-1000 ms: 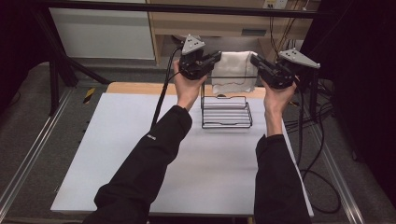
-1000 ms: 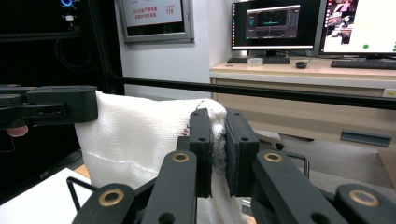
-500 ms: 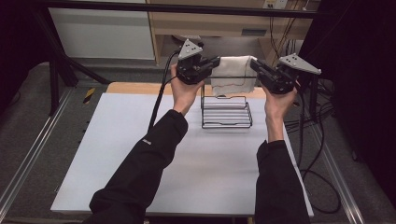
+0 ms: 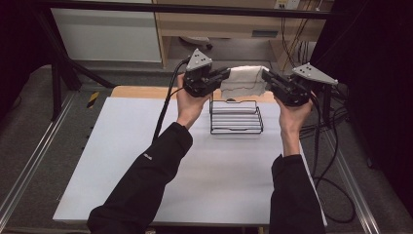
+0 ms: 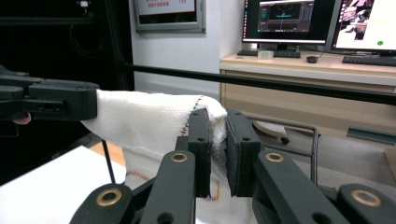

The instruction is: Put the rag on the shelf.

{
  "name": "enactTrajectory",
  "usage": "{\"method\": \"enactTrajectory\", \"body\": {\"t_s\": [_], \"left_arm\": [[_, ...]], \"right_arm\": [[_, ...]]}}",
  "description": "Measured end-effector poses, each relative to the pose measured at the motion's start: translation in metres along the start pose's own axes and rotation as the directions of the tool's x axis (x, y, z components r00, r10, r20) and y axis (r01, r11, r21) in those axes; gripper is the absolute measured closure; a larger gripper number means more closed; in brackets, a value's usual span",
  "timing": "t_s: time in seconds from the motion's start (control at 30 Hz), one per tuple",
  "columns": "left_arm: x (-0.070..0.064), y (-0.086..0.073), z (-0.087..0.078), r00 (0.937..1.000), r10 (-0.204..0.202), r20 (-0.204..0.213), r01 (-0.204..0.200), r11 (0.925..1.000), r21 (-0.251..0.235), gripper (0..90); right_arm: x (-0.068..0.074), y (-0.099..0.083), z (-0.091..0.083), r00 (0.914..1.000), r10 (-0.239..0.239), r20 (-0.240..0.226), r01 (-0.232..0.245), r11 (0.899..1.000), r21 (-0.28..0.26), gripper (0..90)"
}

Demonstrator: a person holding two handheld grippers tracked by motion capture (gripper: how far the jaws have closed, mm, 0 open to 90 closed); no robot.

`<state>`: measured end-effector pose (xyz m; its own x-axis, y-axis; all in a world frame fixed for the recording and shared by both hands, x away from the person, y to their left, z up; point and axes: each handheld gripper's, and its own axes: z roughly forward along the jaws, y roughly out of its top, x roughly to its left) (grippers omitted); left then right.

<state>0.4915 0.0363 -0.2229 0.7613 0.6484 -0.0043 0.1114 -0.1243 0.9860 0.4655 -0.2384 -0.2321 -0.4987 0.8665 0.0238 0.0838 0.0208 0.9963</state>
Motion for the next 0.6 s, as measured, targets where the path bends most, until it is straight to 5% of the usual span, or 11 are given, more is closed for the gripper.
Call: {"method": "enactTrajectory", "body": {"t_s": [0.6], "left_arm": [[-0.01, -0.018, -0.008, 0.9989, -0.031, 0.034, 0.028, 0.997, 0.073, 79.8]], "right_arm": [[0.005, -0.019, -0.014, 0.9997, -0.001, -0.024, 0.003, 0.999, 0.052, 81.9]]}}
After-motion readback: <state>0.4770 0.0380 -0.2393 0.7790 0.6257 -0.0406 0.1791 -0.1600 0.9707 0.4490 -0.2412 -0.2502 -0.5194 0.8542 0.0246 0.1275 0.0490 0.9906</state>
